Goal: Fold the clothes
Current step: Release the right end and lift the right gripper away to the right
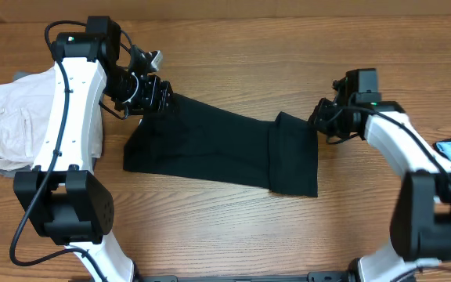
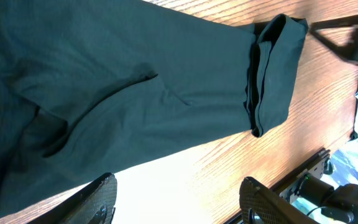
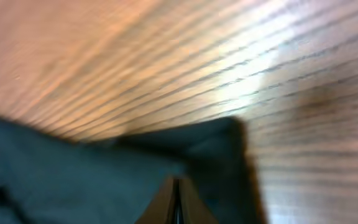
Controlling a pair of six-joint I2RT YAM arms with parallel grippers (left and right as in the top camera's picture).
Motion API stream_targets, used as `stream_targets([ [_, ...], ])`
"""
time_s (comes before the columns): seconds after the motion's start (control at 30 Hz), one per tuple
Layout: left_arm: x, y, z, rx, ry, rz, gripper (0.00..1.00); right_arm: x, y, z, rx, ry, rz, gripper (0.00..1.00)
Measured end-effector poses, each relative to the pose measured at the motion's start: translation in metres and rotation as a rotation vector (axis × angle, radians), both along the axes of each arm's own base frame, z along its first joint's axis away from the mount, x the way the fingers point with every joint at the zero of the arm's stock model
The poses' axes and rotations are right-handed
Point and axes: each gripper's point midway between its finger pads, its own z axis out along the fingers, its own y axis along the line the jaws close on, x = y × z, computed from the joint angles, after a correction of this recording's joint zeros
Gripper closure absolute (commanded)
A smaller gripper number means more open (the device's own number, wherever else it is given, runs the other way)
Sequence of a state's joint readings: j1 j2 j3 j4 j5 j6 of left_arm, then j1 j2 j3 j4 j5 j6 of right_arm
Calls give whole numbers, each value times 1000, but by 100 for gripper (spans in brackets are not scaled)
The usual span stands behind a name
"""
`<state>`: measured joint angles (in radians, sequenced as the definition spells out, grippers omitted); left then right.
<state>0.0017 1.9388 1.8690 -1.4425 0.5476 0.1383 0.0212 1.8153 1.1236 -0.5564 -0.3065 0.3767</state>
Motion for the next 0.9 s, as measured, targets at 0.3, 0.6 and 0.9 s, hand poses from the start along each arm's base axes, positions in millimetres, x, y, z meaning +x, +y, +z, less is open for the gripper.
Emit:
stream_targets([
  [0.3,0,0,0,-3,0,0,33,-6,-1,-35,19,97,-8,75],
  [0.6,0,0,0,-3,-2,0,28,-20,-25,40,167,87,64,23],
  [0.9,1,0,0,-2,-3,0,27,-57,-49,34,177,174,20,27],
])
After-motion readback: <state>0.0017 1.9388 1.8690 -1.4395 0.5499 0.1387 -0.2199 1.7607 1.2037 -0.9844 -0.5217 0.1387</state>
